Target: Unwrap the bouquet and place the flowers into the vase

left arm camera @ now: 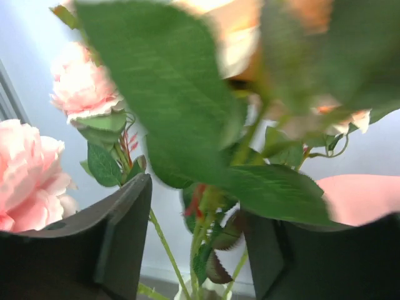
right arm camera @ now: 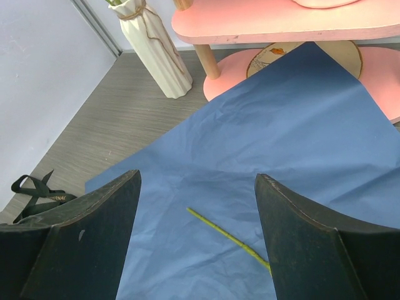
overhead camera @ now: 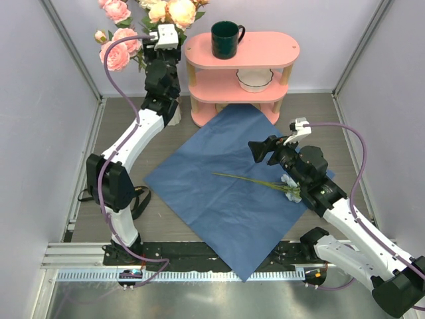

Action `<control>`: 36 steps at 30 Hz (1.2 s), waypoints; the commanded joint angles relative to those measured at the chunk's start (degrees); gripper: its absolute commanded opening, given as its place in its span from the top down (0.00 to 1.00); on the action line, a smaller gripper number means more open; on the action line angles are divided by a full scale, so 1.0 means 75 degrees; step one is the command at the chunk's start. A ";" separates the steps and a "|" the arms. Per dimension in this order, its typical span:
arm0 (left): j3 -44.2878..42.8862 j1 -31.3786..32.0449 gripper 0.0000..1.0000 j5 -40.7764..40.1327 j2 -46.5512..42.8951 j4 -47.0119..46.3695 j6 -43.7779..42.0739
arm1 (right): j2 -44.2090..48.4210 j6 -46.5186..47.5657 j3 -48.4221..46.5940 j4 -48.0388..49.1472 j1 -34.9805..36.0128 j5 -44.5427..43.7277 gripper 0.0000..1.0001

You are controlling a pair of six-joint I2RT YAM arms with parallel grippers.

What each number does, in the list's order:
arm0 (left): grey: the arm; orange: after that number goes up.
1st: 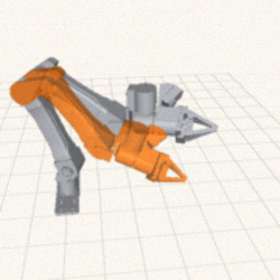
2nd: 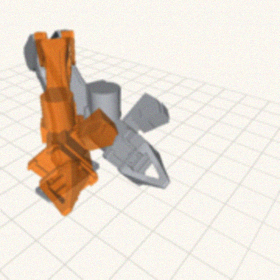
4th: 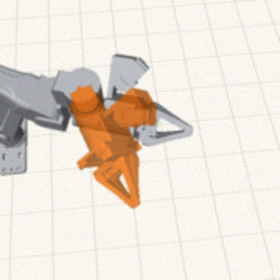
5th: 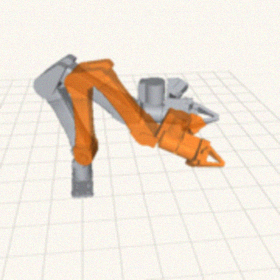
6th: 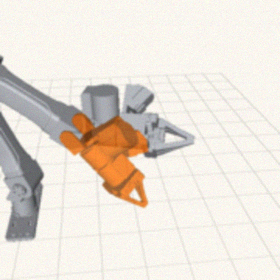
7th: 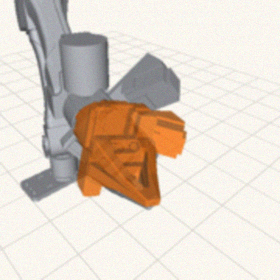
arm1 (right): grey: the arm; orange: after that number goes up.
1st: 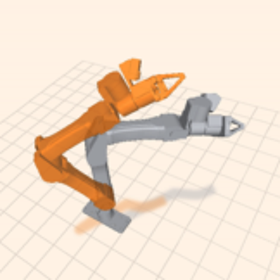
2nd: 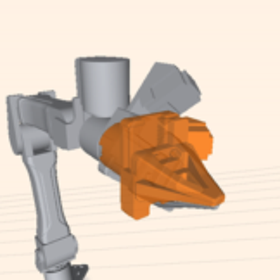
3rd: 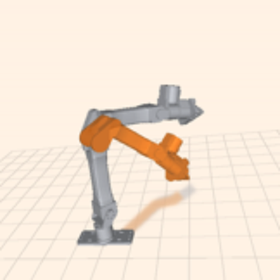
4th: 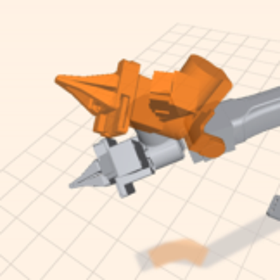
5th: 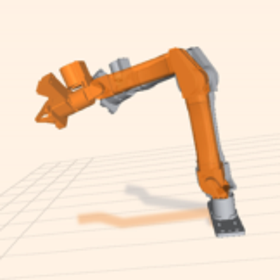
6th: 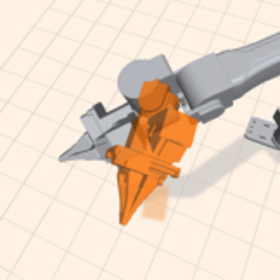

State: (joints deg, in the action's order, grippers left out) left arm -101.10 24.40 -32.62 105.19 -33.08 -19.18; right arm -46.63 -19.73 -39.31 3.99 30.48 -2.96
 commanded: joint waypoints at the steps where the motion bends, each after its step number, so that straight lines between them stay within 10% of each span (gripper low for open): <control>1: 0.0155 -0.0043 0.28 -0.0548 -0.0184 0.0191 0.0785 | 0.0030 -0.0135 -0.0020 0.0241 0.0014 0.0067 0.21; 10: 0.1327 -0.0043 0.00 -0.0116 -0.1718 0.2616 0.3305 | -0.0473 -0.0639 -0.0114 0.0207 0.0003 0.0242 0.22; 23: 0.1608 -0.0066 0.00 0.0482 -0.2844 0.4981 0.4665 | -0.1036 -0.1388 -0.0231 0.0160 0.0003 0.0595 0.24; 36: 0.4151 -0.0160 0.00 0.3527 -0.5492 0.5969 0.6530 | -0.2710 -0.5171 -0.1168 -0.2836 0.0002 -0.2475 0.25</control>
State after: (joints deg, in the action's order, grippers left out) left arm -72.60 23.57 -16.53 69.76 10.13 25.93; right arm -63.37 -44.60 -44.53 -8.08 30.48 -12.78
